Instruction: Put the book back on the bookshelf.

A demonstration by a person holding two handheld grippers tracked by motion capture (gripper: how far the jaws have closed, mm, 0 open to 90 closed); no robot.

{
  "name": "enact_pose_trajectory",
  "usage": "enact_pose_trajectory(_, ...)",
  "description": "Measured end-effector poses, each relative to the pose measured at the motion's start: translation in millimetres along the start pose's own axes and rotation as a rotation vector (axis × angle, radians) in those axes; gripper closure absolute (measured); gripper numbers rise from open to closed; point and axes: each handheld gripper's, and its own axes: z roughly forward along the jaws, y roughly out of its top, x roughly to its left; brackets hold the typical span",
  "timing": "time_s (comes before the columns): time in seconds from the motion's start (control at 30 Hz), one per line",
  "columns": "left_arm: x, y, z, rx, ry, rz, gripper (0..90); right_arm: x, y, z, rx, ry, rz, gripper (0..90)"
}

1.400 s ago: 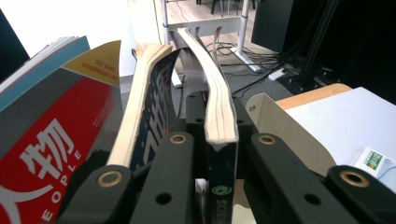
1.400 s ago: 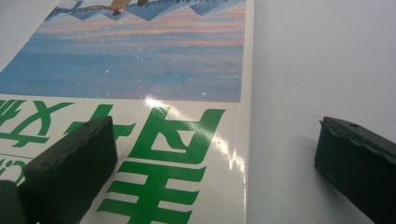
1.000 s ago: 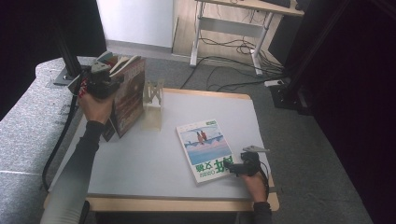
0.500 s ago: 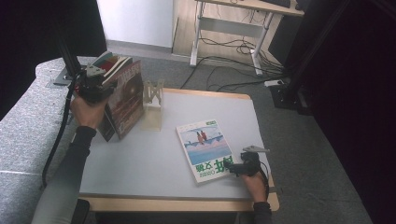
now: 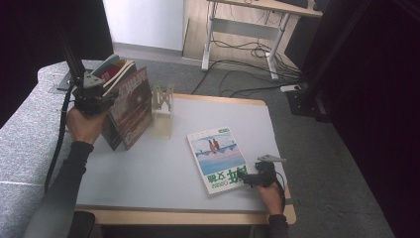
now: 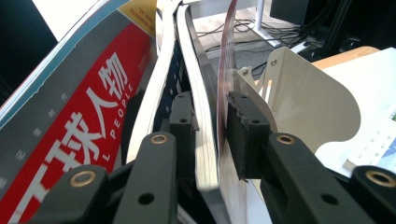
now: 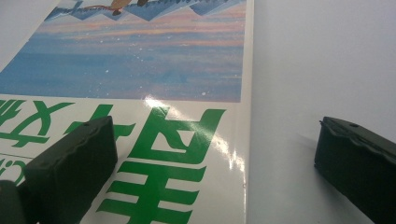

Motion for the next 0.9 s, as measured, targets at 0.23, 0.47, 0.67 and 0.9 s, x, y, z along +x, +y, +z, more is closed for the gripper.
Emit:
enact_pose_trajectory(0.23,1.6,-10.6,-9.7,-0.016,-0.009,-0.019,68.2,0.1,-0.1,0.2,-0.002,-0.001,0.001,0.0)
enact_pose_trajectory(0.47,5.5,-21.3,-14.8,-0.013,-0.024,-0.045,63.6,0.3,-0.1,0.1,-0.002,-0.001,0.003,0.0)
enact_pose_trajectory(0.67,5.8,-35.7,-11.6,0.003,-0.036,-0.064,64.1,0.2,-0.1,0.1,-0.002,0.000,0.002,0.0)
enact_pose_trajectory(0.9,3.6,-58.9,-6.2,0.029,-0.064,-0.088,71.0,0.2,-0.1,0.1,-0.001,0.000,0.002,0.0)
